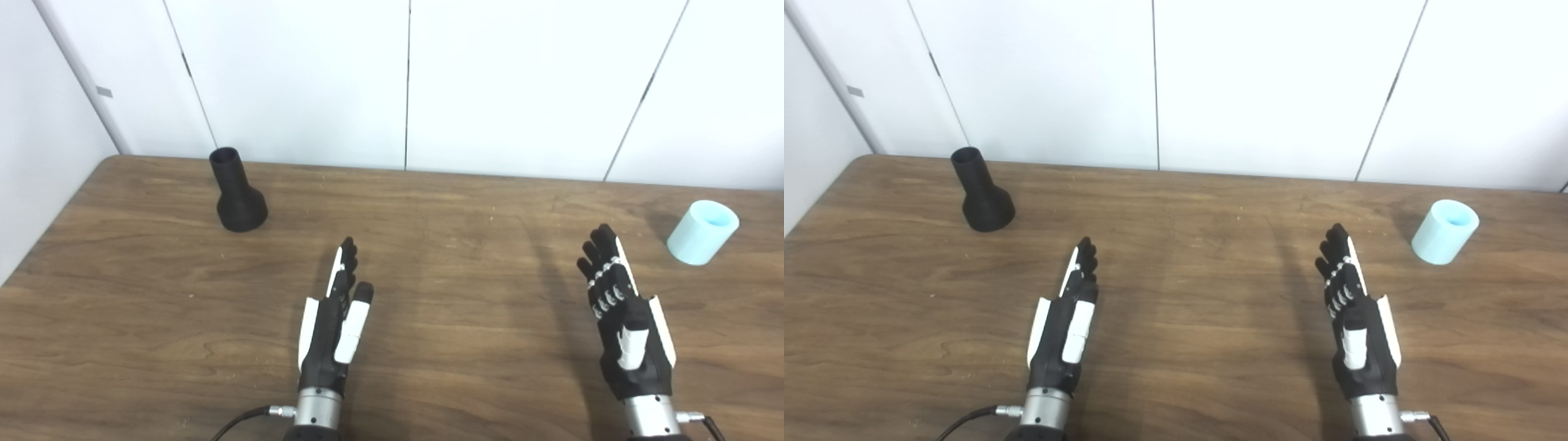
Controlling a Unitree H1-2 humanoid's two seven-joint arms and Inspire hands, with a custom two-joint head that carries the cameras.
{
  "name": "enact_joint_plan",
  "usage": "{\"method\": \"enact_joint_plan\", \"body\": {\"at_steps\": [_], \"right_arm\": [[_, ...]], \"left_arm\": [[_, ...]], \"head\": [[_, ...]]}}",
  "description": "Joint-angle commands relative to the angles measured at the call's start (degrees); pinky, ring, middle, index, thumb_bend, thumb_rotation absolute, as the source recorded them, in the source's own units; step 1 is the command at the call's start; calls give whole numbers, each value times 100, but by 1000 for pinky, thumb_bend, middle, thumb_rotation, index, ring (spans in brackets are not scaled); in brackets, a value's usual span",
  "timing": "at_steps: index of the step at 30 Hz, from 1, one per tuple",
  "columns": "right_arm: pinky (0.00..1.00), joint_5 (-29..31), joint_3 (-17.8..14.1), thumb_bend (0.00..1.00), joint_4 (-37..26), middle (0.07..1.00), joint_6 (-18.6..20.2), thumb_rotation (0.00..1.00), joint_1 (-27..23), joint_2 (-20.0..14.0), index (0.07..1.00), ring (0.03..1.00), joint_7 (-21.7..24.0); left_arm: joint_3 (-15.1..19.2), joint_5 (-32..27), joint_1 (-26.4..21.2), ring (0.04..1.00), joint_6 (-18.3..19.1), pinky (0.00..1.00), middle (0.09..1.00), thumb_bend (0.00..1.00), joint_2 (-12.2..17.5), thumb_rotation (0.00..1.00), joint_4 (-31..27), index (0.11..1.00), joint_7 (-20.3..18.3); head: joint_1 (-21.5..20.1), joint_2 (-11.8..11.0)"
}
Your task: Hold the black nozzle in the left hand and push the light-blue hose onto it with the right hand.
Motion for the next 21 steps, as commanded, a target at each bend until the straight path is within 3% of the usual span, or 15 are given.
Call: {"method": "enact_joint_plan", "body": {"at_steps": [1, 3, 8, 11, 17, 19, 21], "right_arm": [[967, 39, -29, 722, 381, 1000, -167, 1000, 220, -39, 1000, 999, 56], [966, 12, -8, 726, 371, 1000, -155, 1000, 224, -3, 1000, 998, 43], [965, -69, 41, 728, 338, 1000, -130, 1000, 239, 85, 1000, 998, 2], [965, -125, 53, 727, 338, 1000, -130, 1000, 243, 126, 1000, 998, -21], [967, -233, 81, 724, 312, 1000, -145, 1000, 259, 199, 1000, 998, -63], [966, -254, 84, 723, 325, 1000, -157, 1000, 252, 212, 1000, 997, -77], [964, -284, 87, 729, 319, 1000, -158, 1000, 252, 226, 1000, 995, -93]], "left_arm": [[176, 246, 38, 1000, -307, 1000, 1000, 745, -34, 1000, -148, 1000, 190], [448, 298, -109, 1000, -379, 1000, 1000, 739, 132, 1000, -224, 1000, 276], [1312, 263, -538, 1000, -742, 1000, 1000, 757, 545, 750, -118, 1000, 518], [1676, 395, -788, 1000, -1013, 1000, 1000, 759, 773, 690, 224, 1000, 741], [2114, 361, -1308, 1000, -1419, 1000, 1000, 770, 1274, 627, 1006, 1000, 985], [2202, 312, -1444, 1000, -1446, 989, 1000, 773, 1394, 615, 1179, 1000, 975], [2301, 331, -1675, 1000, -1232, 994, 1000, 781, 1618, 615, 1407, 1000, 916]], "head": [[-19, 10], [-72, 10], [-186, -8], [-229, -28], [-285, -38], [-288, -34], [-290, -33]]}}
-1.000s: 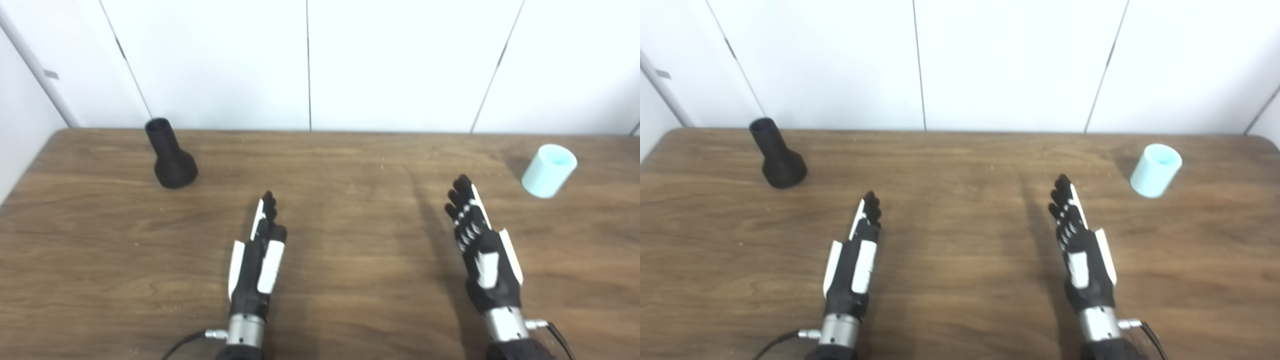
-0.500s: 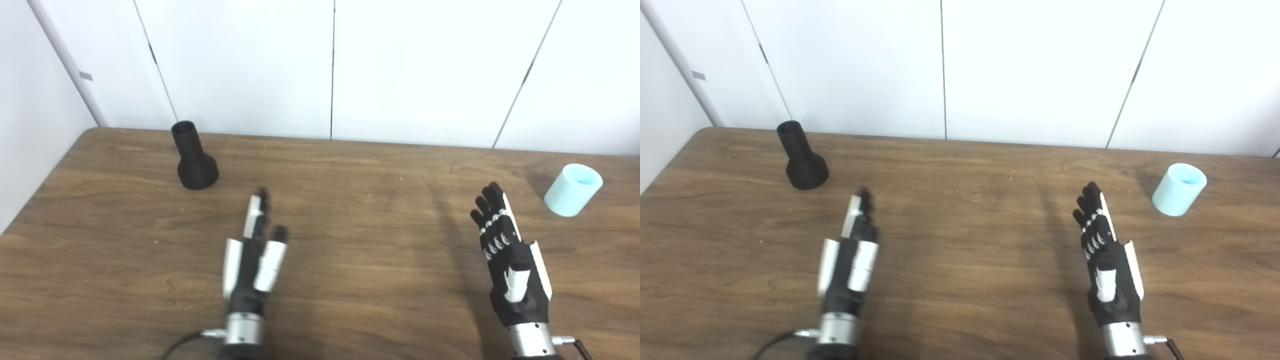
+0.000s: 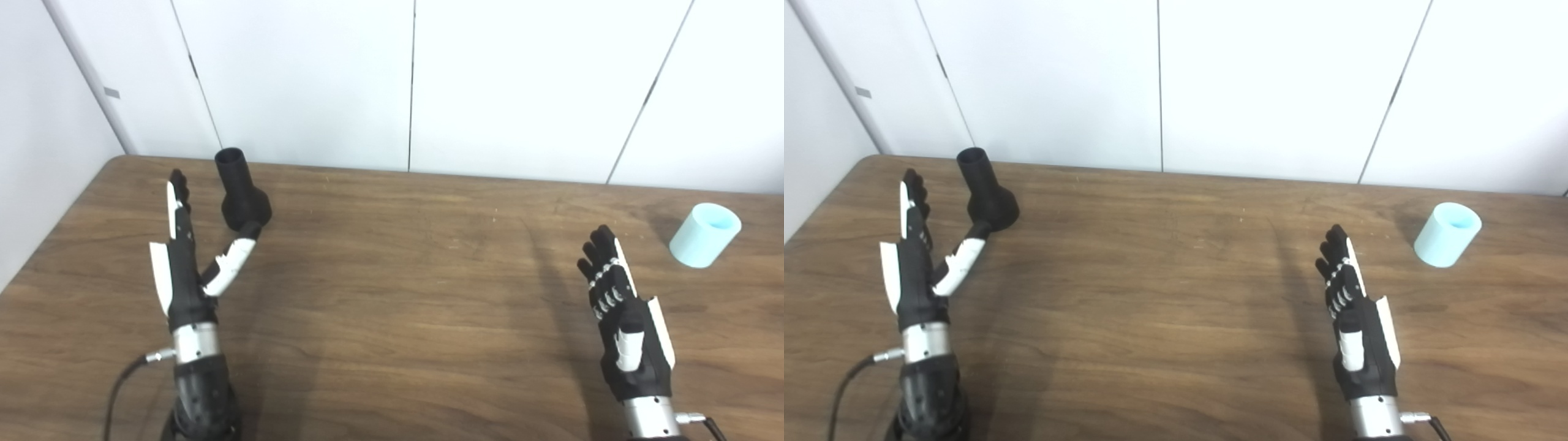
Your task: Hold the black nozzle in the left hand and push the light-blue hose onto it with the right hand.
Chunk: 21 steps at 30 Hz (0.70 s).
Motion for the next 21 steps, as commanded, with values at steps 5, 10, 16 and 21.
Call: {"method": "enact_joint_plan", "body": {"at_steps": [5, 10, 16, 21], "right_arm": [[959, -31, 77, 746, 302, 1000, -122, 1000, 241, 159, 1000, 992, -45], [958, -26, 69, 742, 307, 1000, -110, 1000, 241, 171, 1000, 990, -59], [957, -51, 88, 737, 283, 1000, -79, 1000, 250, 207, 1000, 990, -86], [958, -91, 117, 729, 208, 1000, -22, 1000, 278, 239, 1000, 991, -99]], "left_arm": [[126, 127, -619, 1000, 795, 1000, 1000, 864, 728, 623, 453, 1000, -231], [-149, 375, -1127, 1000, 1399, 1000, 1000, 964, 1320, 624, 1288, 1000, -534], [-468, 376, -1508, 1000, 1493, 1000, 1000, 981, 1768, 604, 2078, 970, -824], [-678, 246, -1876, 947, 1418, 1000, 924, 1000, 1945, 598, 2736, 884, -1105]], "head": [[-23, 10], [-43, 21], [-95, 53], [-140, 82]]}}
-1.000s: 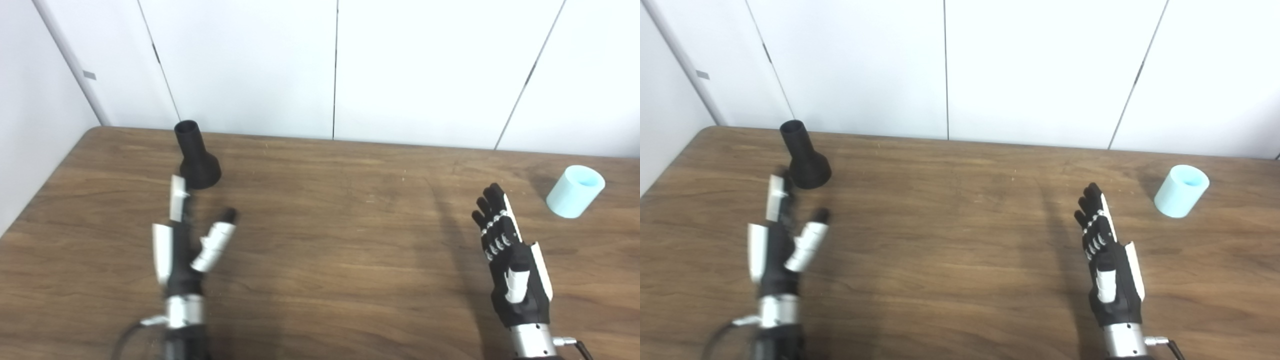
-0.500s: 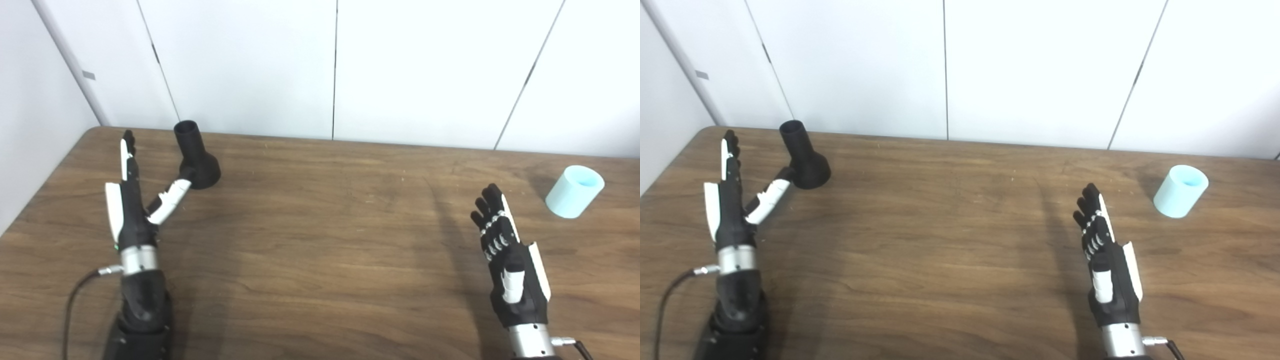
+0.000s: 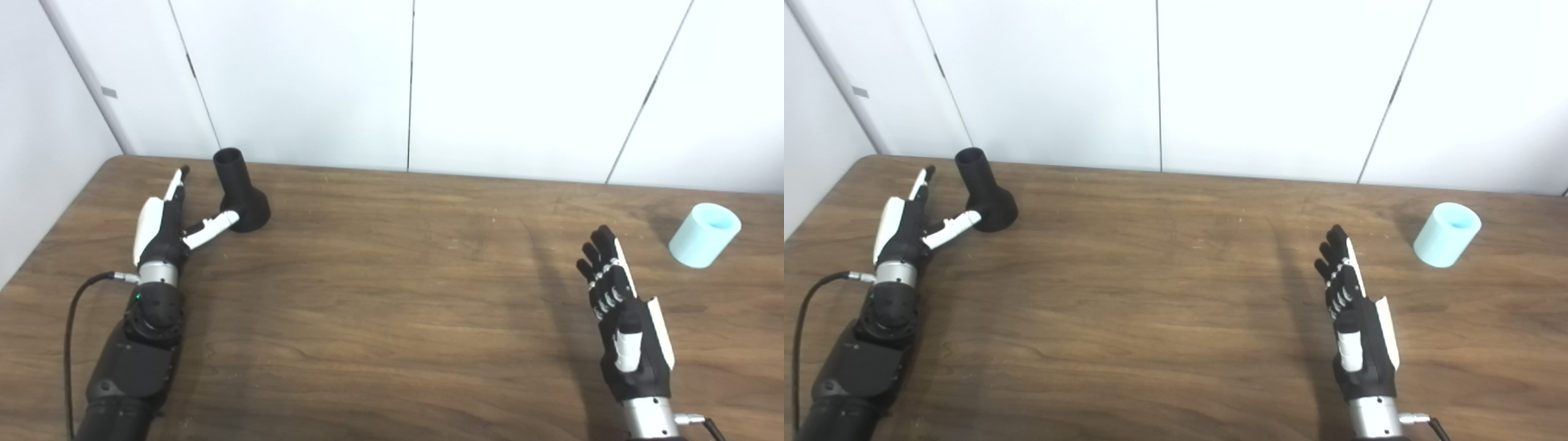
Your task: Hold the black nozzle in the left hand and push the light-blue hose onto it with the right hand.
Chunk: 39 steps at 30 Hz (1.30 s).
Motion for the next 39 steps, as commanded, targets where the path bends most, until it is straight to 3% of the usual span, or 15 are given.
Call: {"method": "enact_joint_plan", "body": {"at_steps": [1, 2, 3, 4, 9, 16, 25, 31, 37, 39], "right_arm": [[958, 7, 112, 728, 238, 1000, -17, 1000, 257, 199, 1000, 991, -46], [958, 2, 113, 728, 227, 1000, -6, 1000, 260, 201, 1000, 991, -46], [956, -1, 114, 728, 219, 1000, 2, 1000, 262, 203, 1000, 991, -46], [955, -3, 116, 728, 209, 1000, 14, 1000, 265, 207, 1000, 991, -46], [955, -13, 124, 728, 130, 1000, 77, 1000, 306, 211, 1000, 991, -39], [956, 15, 113, 719, 143, 1000, 112, 1000, 298, 204, 1000, 991, -22], [956, 32, 103, 713, 122, 1000, 153, 1000, 301, 202, 1000, 991, -9], [956, 18, 104, 706, 97, 1000, 183, 1000, 314, 209, 1000, 988, -16], [957, -6, 110, 705, 53, 1000, 216, 1000, 327, 219, 1000, 987, -25], [957, -21, 115, 702, 30, 1000, 229, 1000, 332, 228, 1000, 985, -30]], "left_arm": [[-76, -25, -426, 896, -143, 936, 869, 1000, 216, 589, 105, 852, -76], [-136, -18, -479, 869, -133, 902, 841, 1000, 226, 584, 163, 836, -132], [-181, -14, -513, 825, -124, 784, 796, 1000, 234, 573, 201, 805, -166], [-256, 25, -566, 809, -117, 743, 781, 1000, 244, 570, 274, 794, -194], [-597, 212, -906, 771, -190, 715, 748, 990, 294, 547, 870, 715, -89], [-764, 385, -1217, 748, -237, 665, 722, 938, 233, 500, 1632, 648, 524], [-977, 371, -1254, 696, -216, 593, 672, 884, 269, 410, 1801, 627, 591], [-1275, 397, -1360, 722, -189, 680, 678, 888, 264, 423, 1956, 656, 229], [-1575, 348, -1428, 796, -65, 927, 721, 901, 336, 447, 1808, 698, -533], [-1658, 327, -1427, 822, -75, 968, 733, 907, 369, 455, 1706, 703, -797]], "head": [[1, 3], [-25, 8], [-25, 8], [-25, 8], [-50, 18], [-62, 28], [-87, 45], [-126, 67], [-140, 79], [-145, 82]]}}
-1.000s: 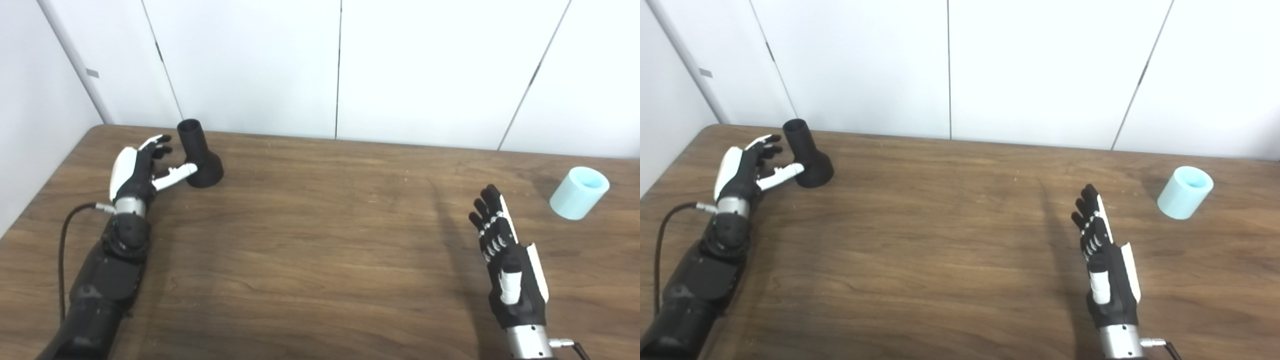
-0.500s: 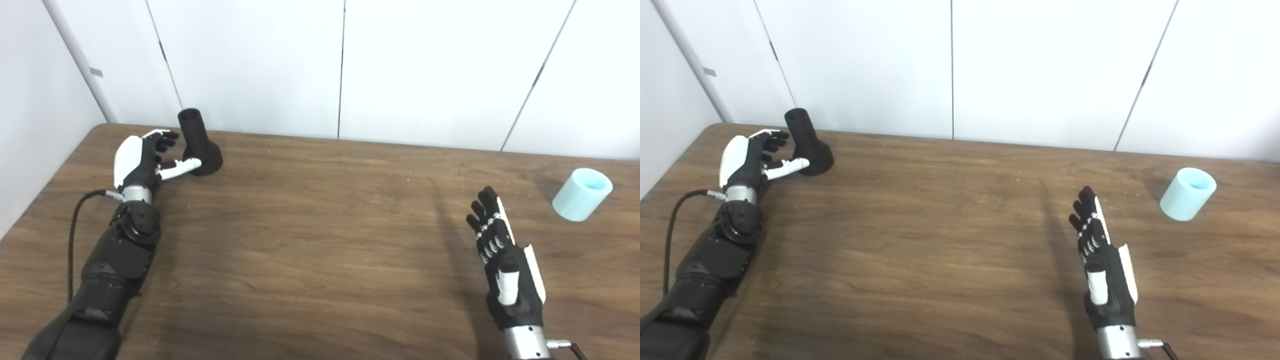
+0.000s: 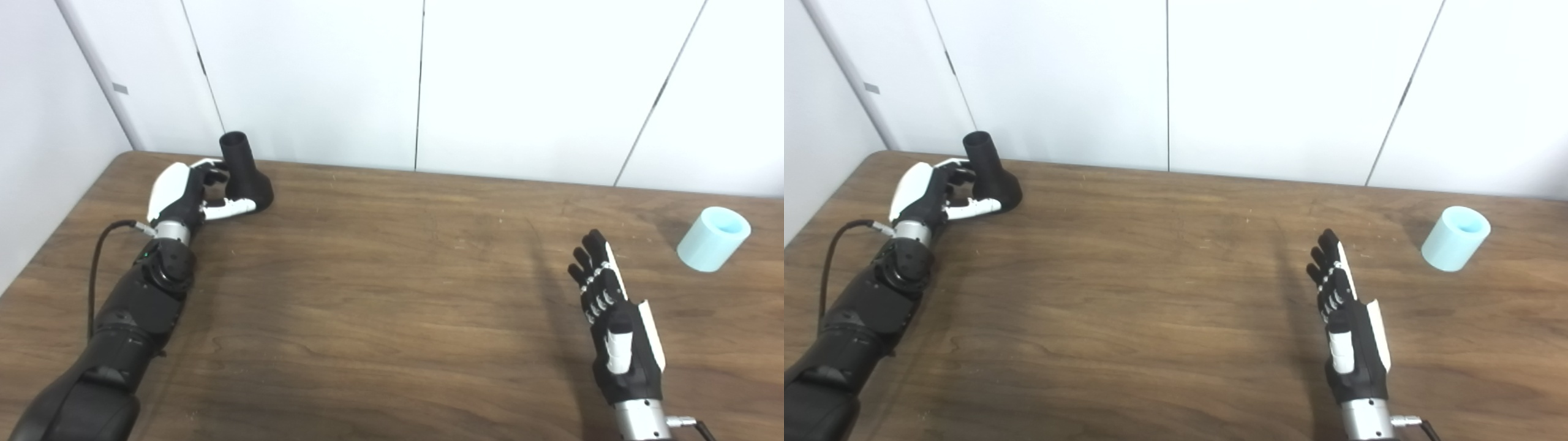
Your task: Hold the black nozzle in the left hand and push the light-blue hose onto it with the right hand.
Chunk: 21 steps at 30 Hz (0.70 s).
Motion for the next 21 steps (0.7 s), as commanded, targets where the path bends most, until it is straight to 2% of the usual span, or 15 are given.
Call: {"method": "enact_joint_plan", "body": {"at_steps": [1, 9, 16, 21], "right_arm": [[957, 11, 86, 700, 132, 1000, 19, 1000, 233, 126, 1000, 985, -33], [957, -18, 86, 702, 93, 1000, 41, 1000, 241, 144, 1000, 983, -49], [954, -34, 91, 702, 47, 1000, 51, 1000, 257, 168, 1000, 977, -60], [955, -58, 96, 702, 20, 1000, 69, 1000, 258, 175, 1000, 977, -66]], "left_arm": [[-173, -63, -108, 830, 63, 978, 738, 909, -38, 458, -57, 704, -612], [-290, -86, -246, 870, -45, 1000, 775, 922, -22, 469, 27, 708, -1005], [-365, -57, -361, 919, -78, 1000, 820, 938, -36, 479, 263, 716, -951], [-401, -59, -355, 892, -48, 1000, 781, 932, -56, 475, 234, 719, -924]], "head": [[4, 3], [-21, 11], [-53, 37], [-56, 45]]}}
